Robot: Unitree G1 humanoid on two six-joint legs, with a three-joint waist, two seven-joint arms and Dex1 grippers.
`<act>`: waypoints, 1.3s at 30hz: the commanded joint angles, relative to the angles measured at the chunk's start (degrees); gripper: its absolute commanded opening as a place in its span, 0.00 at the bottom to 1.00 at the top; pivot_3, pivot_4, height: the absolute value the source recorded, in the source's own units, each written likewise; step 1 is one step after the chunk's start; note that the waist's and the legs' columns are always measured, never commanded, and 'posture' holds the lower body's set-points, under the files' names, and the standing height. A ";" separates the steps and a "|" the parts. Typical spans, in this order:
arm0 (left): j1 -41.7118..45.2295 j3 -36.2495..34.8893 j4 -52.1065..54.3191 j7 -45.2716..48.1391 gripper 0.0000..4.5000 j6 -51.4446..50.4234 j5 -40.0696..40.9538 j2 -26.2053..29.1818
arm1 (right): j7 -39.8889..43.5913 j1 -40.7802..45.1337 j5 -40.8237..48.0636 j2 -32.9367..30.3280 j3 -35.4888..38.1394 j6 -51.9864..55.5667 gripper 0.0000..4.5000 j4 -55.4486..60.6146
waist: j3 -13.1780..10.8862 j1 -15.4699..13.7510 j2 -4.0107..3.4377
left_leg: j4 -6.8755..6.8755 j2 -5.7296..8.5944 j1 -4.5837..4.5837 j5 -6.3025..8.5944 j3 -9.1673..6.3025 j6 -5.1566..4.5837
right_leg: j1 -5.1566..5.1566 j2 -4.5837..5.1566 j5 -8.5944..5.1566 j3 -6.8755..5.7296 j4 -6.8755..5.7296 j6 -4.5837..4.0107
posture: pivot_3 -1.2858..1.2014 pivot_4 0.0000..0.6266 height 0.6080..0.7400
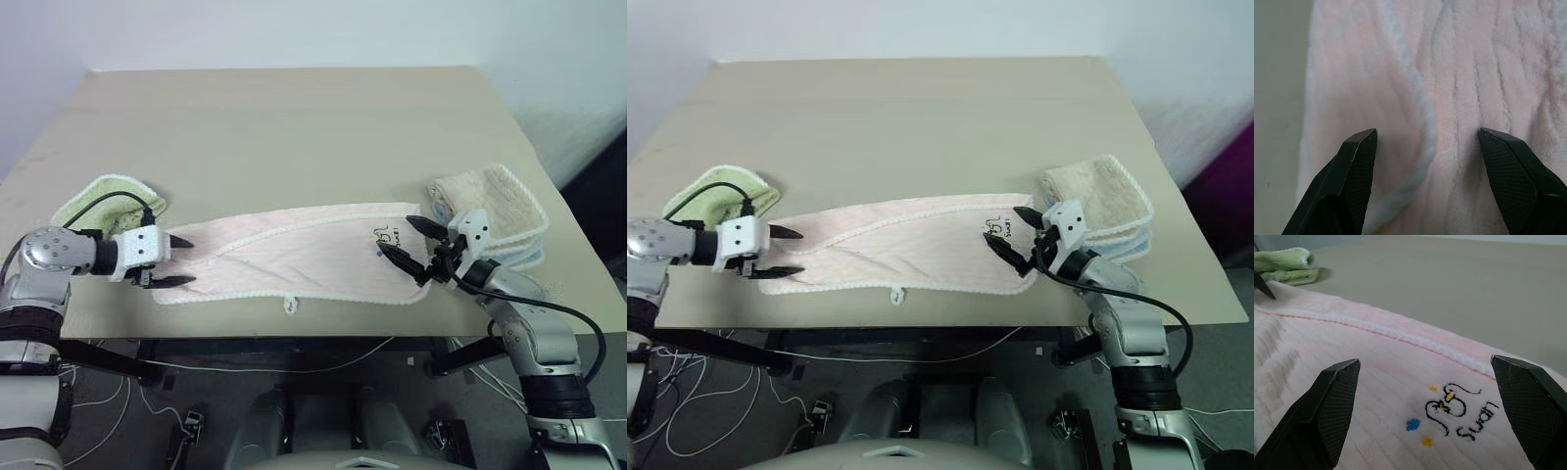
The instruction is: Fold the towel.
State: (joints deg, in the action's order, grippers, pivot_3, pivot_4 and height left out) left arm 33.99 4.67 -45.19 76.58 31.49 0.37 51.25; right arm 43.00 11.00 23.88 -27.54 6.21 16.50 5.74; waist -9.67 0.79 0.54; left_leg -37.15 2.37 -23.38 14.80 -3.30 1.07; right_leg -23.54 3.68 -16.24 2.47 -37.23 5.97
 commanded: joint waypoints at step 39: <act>-10.07 -9.26 17.28 -4.47 0.01 -21.59 9.89 0.10 | 8.59 14.31 -11.74 -9.15 -5.39 -12.92 1.00 -12.29 | 0.00 -0.15 0.01 | -0.12 -0.04 0.00 0.00 0.00 -0.02 | 0.03 -0.01 -0.01 0.02 -0.06 0.01 | 0.52 0.24 1.00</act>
State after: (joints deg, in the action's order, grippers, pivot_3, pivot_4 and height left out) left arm 24.21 -4.74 -30.04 72.84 10.21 11.26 49.84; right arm 51.35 24.82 11.98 -36.91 0.34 4.63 -7.33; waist -9.67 0.64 0.55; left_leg -37.27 2.35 -23.38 14.81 -3.29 1.05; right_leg -23.50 3.67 -16.24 2.49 -37.28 5.98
